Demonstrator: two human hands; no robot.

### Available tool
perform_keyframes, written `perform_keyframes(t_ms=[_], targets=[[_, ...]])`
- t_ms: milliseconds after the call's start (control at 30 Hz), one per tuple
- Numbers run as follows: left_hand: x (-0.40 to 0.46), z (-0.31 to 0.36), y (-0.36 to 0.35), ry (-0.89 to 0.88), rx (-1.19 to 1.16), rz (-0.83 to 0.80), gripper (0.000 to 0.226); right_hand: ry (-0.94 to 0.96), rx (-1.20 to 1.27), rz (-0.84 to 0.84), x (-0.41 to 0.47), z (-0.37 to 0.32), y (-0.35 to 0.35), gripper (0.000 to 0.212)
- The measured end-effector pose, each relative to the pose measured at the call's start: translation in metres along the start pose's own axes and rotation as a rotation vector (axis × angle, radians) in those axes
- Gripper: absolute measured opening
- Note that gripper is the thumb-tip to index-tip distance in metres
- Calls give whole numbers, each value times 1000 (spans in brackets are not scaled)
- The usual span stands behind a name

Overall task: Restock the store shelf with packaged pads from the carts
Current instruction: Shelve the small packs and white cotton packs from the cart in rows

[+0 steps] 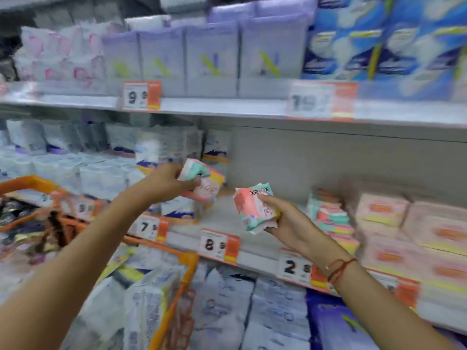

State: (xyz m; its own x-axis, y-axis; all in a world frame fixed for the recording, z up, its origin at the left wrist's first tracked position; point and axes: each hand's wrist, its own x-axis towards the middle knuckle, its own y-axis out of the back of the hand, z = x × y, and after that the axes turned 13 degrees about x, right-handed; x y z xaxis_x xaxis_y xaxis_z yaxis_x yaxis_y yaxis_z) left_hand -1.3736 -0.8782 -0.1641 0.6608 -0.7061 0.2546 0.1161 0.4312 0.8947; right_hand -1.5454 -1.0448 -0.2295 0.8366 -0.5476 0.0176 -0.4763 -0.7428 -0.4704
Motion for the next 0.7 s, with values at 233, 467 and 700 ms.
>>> perform_keyframes(t_ms=[233,467,700], targets=[[15,119,-101,-1,-767,-36,11,120,130,87,-25,-32,65,20],[38,147,-171,79,-996,-78,15,239,-328,276,-23,-66,98,30],[77,128,-182,13,-886,-87,18,394,-1167,444,36,-112,122,54]])
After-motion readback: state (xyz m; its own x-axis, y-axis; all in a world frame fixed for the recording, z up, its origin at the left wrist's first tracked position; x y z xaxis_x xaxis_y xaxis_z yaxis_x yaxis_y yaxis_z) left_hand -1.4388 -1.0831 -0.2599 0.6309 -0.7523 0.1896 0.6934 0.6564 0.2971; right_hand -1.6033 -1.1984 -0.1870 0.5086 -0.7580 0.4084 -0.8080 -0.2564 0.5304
